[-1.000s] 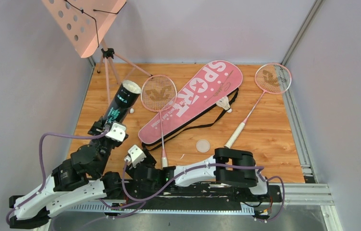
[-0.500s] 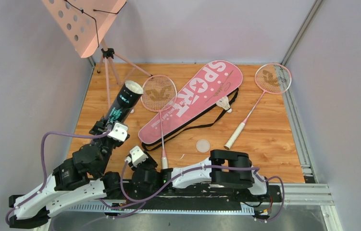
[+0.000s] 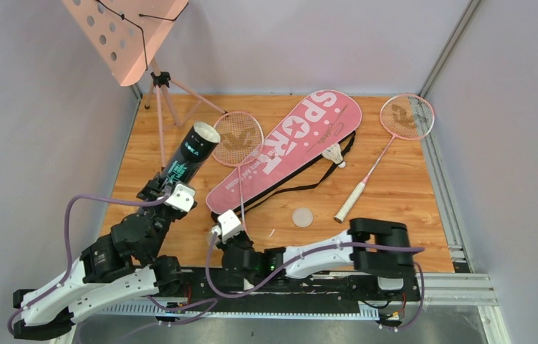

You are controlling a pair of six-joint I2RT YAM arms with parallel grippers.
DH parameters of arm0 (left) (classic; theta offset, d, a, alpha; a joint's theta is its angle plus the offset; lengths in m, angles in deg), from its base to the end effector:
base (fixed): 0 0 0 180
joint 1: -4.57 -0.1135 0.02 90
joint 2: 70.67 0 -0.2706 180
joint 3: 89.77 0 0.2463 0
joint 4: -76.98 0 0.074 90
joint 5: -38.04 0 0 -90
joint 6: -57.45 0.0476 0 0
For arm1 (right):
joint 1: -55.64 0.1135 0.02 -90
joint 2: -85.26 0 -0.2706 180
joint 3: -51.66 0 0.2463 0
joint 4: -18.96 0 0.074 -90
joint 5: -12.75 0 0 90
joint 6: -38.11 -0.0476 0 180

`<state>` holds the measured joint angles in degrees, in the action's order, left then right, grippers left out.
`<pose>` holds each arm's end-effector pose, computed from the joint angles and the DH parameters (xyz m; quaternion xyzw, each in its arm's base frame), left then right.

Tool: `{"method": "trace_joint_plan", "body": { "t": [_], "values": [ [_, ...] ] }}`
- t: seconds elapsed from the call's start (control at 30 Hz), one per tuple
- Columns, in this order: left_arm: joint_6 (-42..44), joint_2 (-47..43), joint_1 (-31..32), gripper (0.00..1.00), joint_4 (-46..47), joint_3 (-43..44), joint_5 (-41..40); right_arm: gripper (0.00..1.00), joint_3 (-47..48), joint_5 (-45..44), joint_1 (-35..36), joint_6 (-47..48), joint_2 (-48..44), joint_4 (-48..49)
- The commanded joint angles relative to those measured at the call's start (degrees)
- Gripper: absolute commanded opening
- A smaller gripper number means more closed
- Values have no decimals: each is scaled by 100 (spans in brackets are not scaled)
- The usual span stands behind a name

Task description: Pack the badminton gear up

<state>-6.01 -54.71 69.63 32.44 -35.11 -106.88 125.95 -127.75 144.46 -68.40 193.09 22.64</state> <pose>0.0576 -0.0315 0.3316 0.2567 0.6807 0.1269 0.6743 0.0449 0.3977 0.1831 -0.2892 0.7581 0.1364 0.5684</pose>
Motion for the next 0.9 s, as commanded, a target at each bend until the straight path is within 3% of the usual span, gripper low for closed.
{"method": "trace_joint_plan", "body": {
  "t": [0.0, 0.3, 0.57, 0.87],
  "values": [
    [147, 66, -19, 43, 313, -29, 451, 0, -490, 473, -109, -323, -1301, 662],
    [299, 241, -15, 45, 343, -61, 1485, 0, -1432, 621, -826, -908, -3354, -458],
    [555, 770, -17, 48, 267, 101, 3315, 0, -2469, 1209, -1541, -1179, -6599, -1386],
    [882, 1262, -19, 47, -270, 415, 4299, 0, -2816, 2212, -1587, -1213, -9490, -2158]
  ]
}}
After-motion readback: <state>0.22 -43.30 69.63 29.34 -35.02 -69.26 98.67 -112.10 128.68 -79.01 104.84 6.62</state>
